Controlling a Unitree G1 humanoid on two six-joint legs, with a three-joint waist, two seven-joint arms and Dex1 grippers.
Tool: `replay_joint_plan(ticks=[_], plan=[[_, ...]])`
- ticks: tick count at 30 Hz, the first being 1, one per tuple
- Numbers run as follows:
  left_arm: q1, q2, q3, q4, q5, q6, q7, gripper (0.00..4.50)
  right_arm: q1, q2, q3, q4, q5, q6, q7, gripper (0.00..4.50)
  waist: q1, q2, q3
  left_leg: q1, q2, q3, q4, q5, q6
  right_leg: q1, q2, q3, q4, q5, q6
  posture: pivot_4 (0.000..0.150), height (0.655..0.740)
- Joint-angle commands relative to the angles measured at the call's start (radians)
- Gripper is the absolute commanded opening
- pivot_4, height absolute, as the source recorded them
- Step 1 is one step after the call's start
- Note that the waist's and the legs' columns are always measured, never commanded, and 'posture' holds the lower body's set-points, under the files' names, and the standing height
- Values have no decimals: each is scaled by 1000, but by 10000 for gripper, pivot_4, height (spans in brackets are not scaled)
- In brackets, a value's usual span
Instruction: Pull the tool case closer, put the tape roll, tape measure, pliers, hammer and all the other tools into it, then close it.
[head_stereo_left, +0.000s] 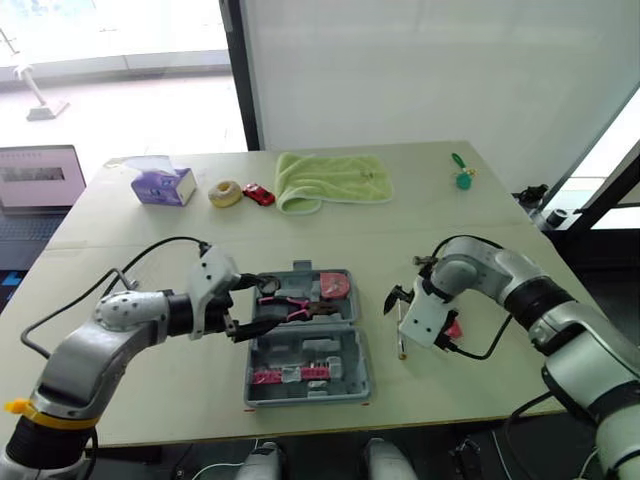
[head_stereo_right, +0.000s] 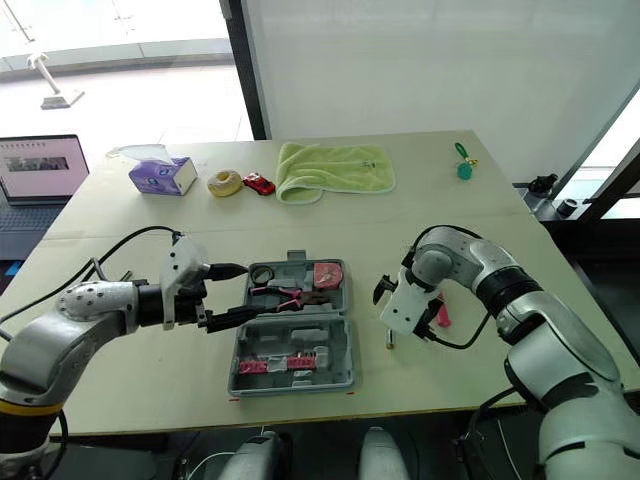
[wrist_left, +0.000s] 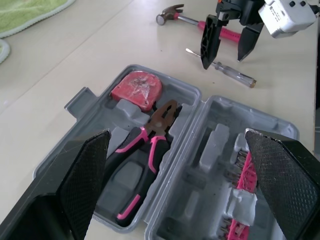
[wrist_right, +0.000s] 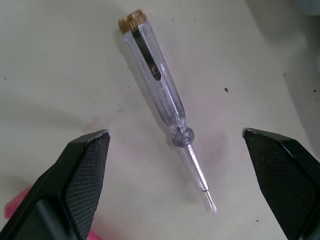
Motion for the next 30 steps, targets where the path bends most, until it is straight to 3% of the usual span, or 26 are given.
replay_joint_plan(ticks=[1, 2, 5, 12, 17, 22, 24, 26, 30], plan=[[6, 13, 44, -57, -24, 16, 23, 45000, -29, 29, 16, 53, -35, -51, -12, 44674, -2, 0, 0, 0, 0, 0, 0, 0, 0, 0, 0, 0, 0, 0, 0, 1500, 7367], [11, 13, 47, -64, -26, 20, 29, 45000, -30, 41, 18, 66, -39, -55, -11, 44674, -2, 0, 0, 0, 0, 0, 0, 0, 0, 0, 0, 0, 0, 0, 0, 1500, 7367], [26, 16, 57, -80, -31, 30, 45, 45000, -44, 78, 31, 105, -63, -68, -16, 35974, -4, -1, 0, 1, 0, 0, 0, 0, 0, 1, 0, 0, 0, 0, 0, 1500, 7367], [28, 14, 53, -91, -31, 38, 60, 45000, -85, 122, 14, 129, -89, -41, -13, 554, -19, -3, -1, 10, 2, -1, -2, 0, 0, 8, 2, 0, 0, 1, -1, 1500, 7367], [24, 9, 40, -88, -27, 34, 66, 45000, -71, 77, -31, 11, 0, -18, 69, 164, -19, -2, 0, 8, 2, -1, -2, 0, -1, 6, 3, 1, 2, 1, -2, 1500, 7367], [16, 7, 30, -75, -23, 23, 57, 45000, 55, -11, -149, -296, 219, 203, 174, 164, -1, -2, 1, 8, 1, -1, -2, 0, -1, 6, 2, 1, 1, 1, -1, 1500, 7367], [8, 6, 22, -65, -20, 16, 53, 45000, 163, -45, -271, -532, 334, 503, 172, 164, 9, -2, 1, 8, 1, -2, -2, 0, -1, 6, 2, 0, 1, 1, -1, 1500, 7367], [1, 6, 18, -54, -18, 11, 48, 45000, 244, -52, -372, -765, 323, 998, 183, 164, 17, -1, 1, 7, 1, -2, -2, 0, -1, 6, 1, 0, 1, 1, -1, 1500, 7367], [-9, 3, 12, -42, -20, -2, 38, 45000, 330, -53, -419, -1033, 353, 1688, 209, 164, 28, -1, 1, 7, 1, -1, -1, 0, 0, 5, 1, 1, 2, 1, -2, 1500, 7367]])
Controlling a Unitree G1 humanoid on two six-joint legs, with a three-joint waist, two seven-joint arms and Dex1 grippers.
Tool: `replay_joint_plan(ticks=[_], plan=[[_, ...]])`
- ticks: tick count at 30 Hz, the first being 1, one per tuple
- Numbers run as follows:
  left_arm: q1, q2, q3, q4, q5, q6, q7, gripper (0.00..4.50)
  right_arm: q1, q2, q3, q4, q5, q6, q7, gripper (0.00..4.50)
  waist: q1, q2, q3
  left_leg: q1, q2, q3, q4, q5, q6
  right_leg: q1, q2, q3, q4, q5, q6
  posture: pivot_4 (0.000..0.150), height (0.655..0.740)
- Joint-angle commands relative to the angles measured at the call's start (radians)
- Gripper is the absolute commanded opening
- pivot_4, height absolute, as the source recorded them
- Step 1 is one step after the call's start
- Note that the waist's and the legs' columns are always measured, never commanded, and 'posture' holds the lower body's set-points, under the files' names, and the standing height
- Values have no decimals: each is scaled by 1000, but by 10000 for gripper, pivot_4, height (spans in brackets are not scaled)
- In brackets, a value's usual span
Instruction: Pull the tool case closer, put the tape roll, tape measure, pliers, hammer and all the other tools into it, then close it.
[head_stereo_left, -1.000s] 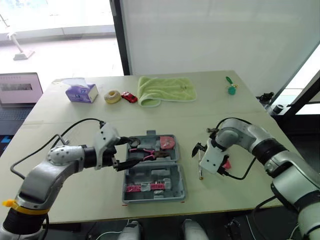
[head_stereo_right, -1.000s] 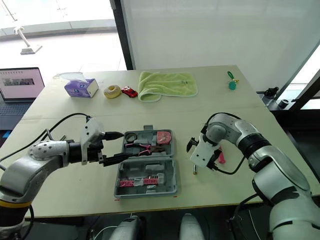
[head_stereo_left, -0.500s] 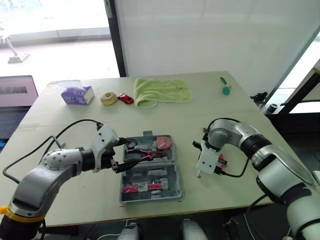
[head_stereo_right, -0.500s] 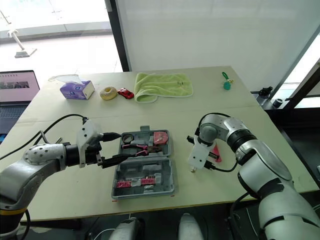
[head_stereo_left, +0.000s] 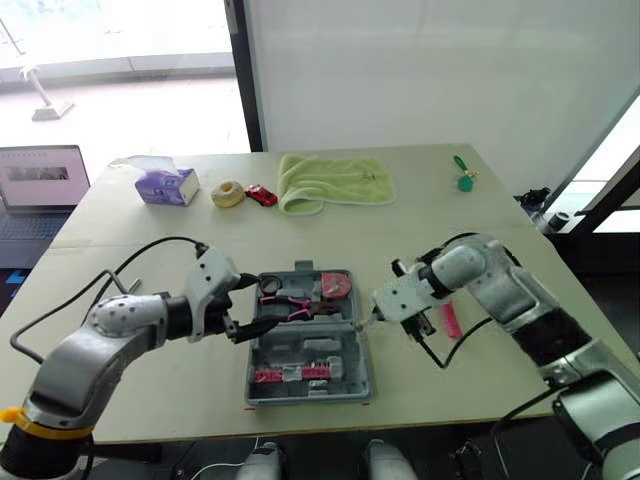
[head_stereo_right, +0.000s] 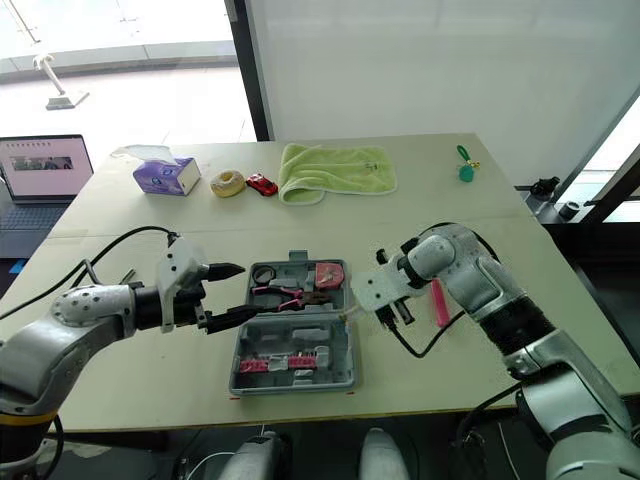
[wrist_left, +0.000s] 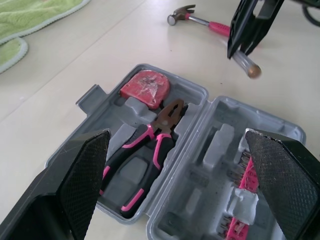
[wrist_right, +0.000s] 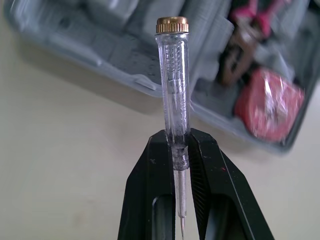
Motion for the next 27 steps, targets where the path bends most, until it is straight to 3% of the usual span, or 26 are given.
replay_joint_plan(ticks=[1, 3, 5, 7, 13, 19, 27], plan=[[-21, -1, 5, -4, -8, -34, -19, 45000, 35, 5, -60, -210, 64, 653, -13, 164, 5, 0, 0, 0, 0, 0, 0, 0, 0, 0, 0, 0, 0, 0, 0, 1500, 7367], [-29, -11, 15, -2, -35, -47, -42, 45000, 33, 55, -83, -223, 72, 1110, -122, 164, 6, -1, 0, 0, 0, 0, 0, 0, 0, 0, 0, -1, -1, 0, 0, 1500, 7367], [-37, -13, 21, 2, -48, -59, -67, 45000, 76, 140, -183, -183, 77, 1259, -212, 164, 7, -1, 0, -2, 0, 0, 0, 0, 0, 0, -1, -1, -1, 0, -2, 1500, 7367], [-47, -15, 21, 12, -57, -68, -83, 45000, 130, 223, -279, -152, 66, 1264, -309, 164, 7, -1, -1, -4, -1, 0, 1, 0, 0, -2, -1, -1, -1, 0, -1, 1500, 7367], [-91, -20, -14, 50, -40, -83, -99, 45000, 193, 349, -382, -93, 40, 1264, -622, 164, 1, 0, -1, -13, -2, 1, 5, 0, 0, -12, -1, -1, 1, 2, 1, 1500, 7367], [-106, -21, -35, 69, -19, -94, -100, 45000, 208, 445, -470, -102, 104, 1264, -771, 164, 0, -1, -1, -13, -1, 0, 6, 0, 0, -11, -1, -1, 2, 2, 2, 1500, 7367], [-108, -10, -53, 81, -4, -110, -114, 45000, 236, 411, -468, -292, 199, 1264, -864, 39190, 0, 0, -1, -14, -1, 0, 7, 0, 0, -11, -1, -1, 2, 3, 2, 1500, 7367]])
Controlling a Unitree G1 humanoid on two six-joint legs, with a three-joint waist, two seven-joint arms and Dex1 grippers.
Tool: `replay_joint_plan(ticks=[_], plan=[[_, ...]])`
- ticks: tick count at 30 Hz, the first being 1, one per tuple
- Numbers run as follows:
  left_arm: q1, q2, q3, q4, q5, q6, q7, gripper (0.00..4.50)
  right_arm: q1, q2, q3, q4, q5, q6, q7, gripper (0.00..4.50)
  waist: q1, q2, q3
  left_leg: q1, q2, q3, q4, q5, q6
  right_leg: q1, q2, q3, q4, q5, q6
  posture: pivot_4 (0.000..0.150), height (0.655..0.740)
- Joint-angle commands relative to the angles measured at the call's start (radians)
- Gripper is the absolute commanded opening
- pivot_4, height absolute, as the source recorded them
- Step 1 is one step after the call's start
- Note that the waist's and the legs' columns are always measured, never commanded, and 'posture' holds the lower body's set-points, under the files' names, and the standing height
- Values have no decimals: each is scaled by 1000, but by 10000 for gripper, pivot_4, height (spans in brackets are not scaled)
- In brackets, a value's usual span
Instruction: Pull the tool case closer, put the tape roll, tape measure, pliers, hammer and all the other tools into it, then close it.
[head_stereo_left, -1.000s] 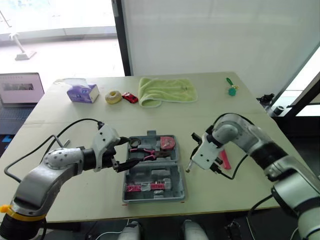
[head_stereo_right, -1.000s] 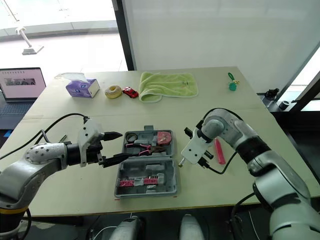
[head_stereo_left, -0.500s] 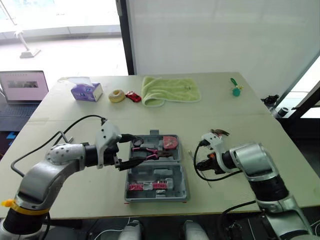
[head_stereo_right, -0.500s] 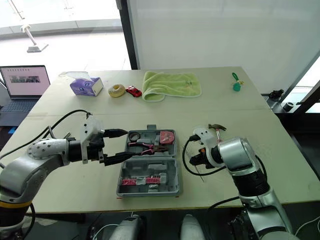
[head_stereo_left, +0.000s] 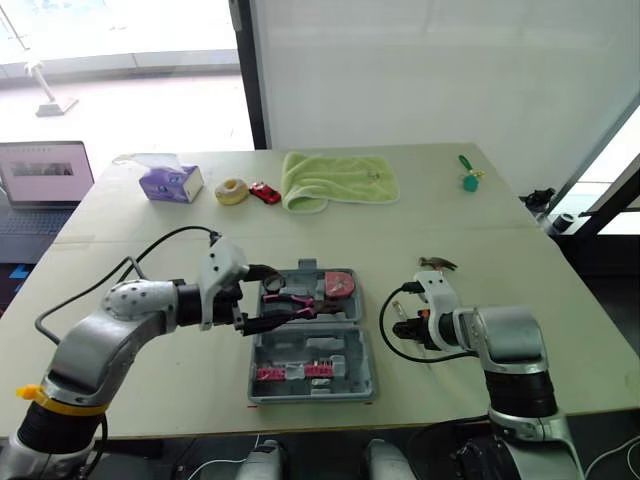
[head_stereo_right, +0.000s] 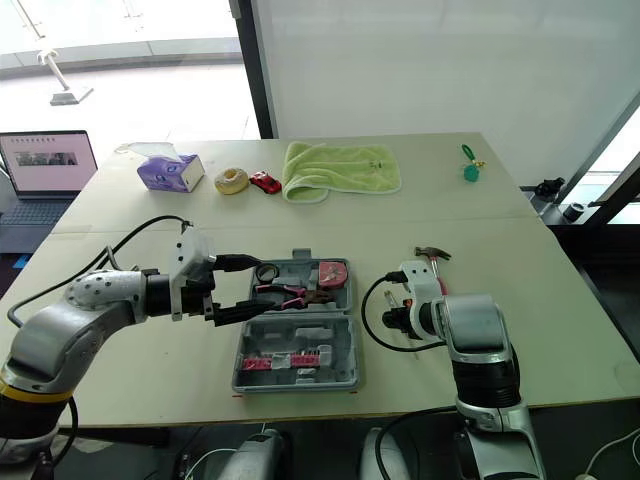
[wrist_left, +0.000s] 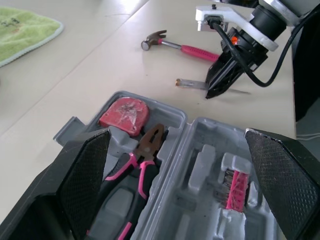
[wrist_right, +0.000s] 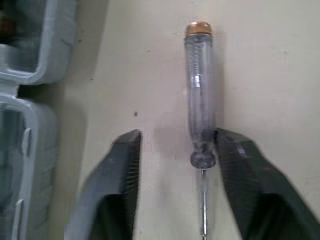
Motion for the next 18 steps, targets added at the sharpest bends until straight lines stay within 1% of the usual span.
replay_joint_plan(ticks=[1, 3, 4, 6, 7, 8, 9, 12, 15, 18], plan=[[-14, 11, 7, -8, 14, -29, -10, 45000, -2, -20, -25, -128, 41, 7, -42, 39190, 0, 0, 0, 0, 0, 0, 0, 0, 0, 0, 0, 0, 0, 0, 0, 1500, 7367], [-23, 6, 2, -2, 16, -34, -17, 45000, 41, -46, -11, -257, 76, -32, -39, 39190, 2, 0, 0, 0, 0, 0, 0, 0, 0, 0, 0, 0, 0, 0, 0, 1500, 7367], [-28, 4, -2, 2, 17, -38, -24, 45000, 91, -33, -18, -310, 95, -101, -37, 39190, 3, 0, 0, 0, 0, 0, 0, 0, 0, 0, 0, 0, 0, 0, 0, 1500, 7367], [-33, 2, -6, 9, 19, -46, -34, 45000, 180, -1, -37, -353, 115, -244, -54, 39190, 4, -1, 0, 0, 0, -1, 0, 0, 0, 0, 0, -1, 0, 0, 0, 1500, 7367], [-36, 1, -7, 14, 21, -49, -37, 45000, 214, 13, -46, -349, 119, -302, -69, 39190, 3, -1, 0, 0, 0, -1, 0, 0, 1, 1, 0, -2, 0, 0, 0, 1500, 7367], [-43, -2, -11, 20, 24, -51, -38, 45000, 252, 59, -89, -329, 144, -322, -76, 39190, 2, -1, 0, 0, 0, -1, 0, 0, 1, 1, 0, -1, 0, 0, 0, 1500, 7367], [-53, -5, -18, 29, 30, -55, -40, 45000, 300, 79, -102, -297, 137, -406, -108, 39190, 2, -1, 0, 0, 0, -1, 0, 0, 1, 1, 0, -1, -1, 0, 0, 1500, 7367], [-69, -10, -29, 44, 37, -64, -48, 45000, 388, 87, -92, -232, 126, -563, -155, 39190, 2, -1, 0, 0, 0, 0, 1, 0, 1, 1, 0, -1, 0, 0, 0, 1500, 7367], [-78, -11, -28, 46, 29, -60, -56, 45000, 450, 62, -39, -169, 92, -723, -192, 39190, -1, 0, 0, 0, 0, 0, 1, 0, 1, 1, 0, -1, 0, 0, 0, 1500, 7367], [-82, -8, -29, 46, 24, -57, -69, 45000, 493, 88, -34, -124, 111, -797, -217, 39190, -3, 0, 0, 0, 1, 0, 1, 0, 1, 1, 1, -1, 0, 0, 0, 1500, 7367]])
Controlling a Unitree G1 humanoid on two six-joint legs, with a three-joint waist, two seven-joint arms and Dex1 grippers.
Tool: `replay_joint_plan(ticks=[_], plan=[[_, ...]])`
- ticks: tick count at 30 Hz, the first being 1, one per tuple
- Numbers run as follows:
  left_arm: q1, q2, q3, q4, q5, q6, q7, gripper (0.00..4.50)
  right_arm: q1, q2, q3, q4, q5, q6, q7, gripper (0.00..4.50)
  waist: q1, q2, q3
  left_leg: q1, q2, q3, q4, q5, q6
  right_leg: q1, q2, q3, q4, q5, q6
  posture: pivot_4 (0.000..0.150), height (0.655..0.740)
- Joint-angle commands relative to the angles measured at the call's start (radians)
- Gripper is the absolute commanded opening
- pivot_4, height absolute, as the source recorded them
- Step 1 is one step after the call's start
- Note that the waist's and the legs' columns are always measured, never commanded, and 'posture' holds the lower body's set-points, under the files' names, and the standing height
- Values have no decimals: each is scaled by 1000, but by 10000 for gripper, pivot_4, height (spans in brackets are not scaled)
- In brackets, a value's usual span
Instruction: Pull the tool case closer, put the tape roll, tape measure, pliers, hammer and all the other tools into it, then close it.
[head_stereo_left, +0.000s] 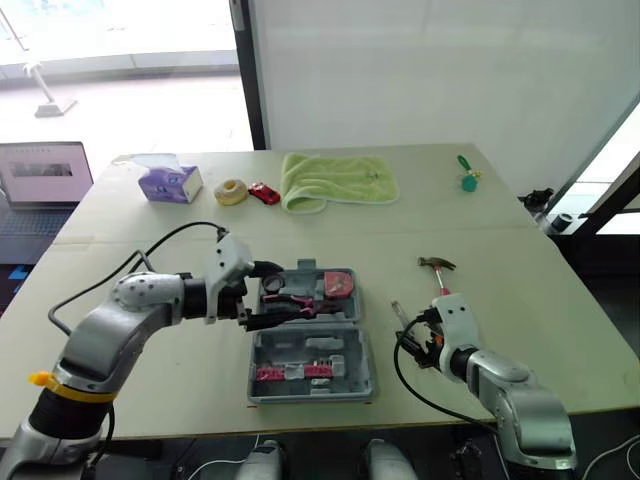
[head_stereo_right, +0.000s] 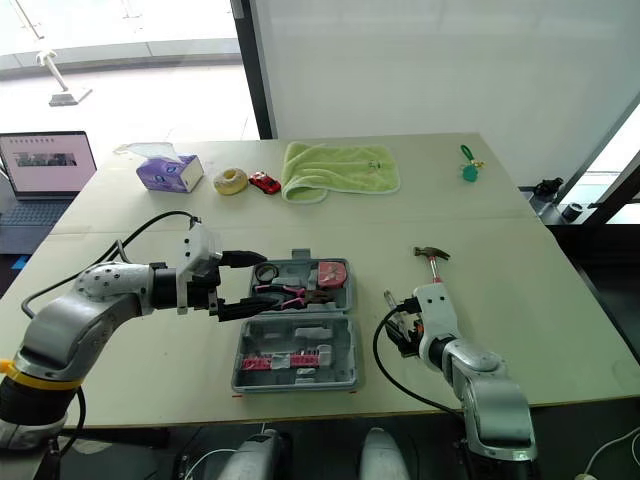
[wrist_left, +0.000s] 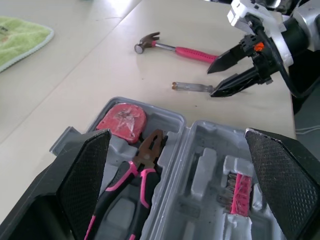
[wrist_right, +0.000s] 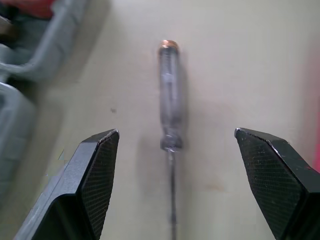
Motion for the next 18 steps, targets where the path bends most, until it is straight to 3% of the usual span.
replay_joint_plan(ticks=[1, 11, 14, 18], plan=[[-23, 7, 12, -16, -7, -14, -17, 45000, 26, 15, 22, 22, 14, -106, -23, 39190, 0, 0, 0, 0, 0, 0, 0, 0, 0, 0, 0, 0, 0, 0, 0, 1500, 7367], [-37, 22, 5, -7, 5, -17, -46, 45000, 29, 19, 49, 92, 37, -194, -51, 39190, 1, 0, 0, 0, 0, 0, 0, 0, 0, 0, 0, 0, 0, 0, 0, 1500, 7367], [-35, 30, -10, -3, 32, -34, -57, 45000, 34, 30, 48, 100, 50, -198, -63, 31144, 1, 0, 0, 0, 0, 0, 0, 0, 0, 1, 0, 0, 0, 0, 0, 1500, 7367], [-28, 29, -10, 0, 42, -39, -62, 45000, 39, 37, 60, 100, 66, -207, -64, 12119, 1, 0, 0, 0, 0, 0, 0, 0, 0, 1, 0, 0, 0, 0, 0, 1500, 7367]])
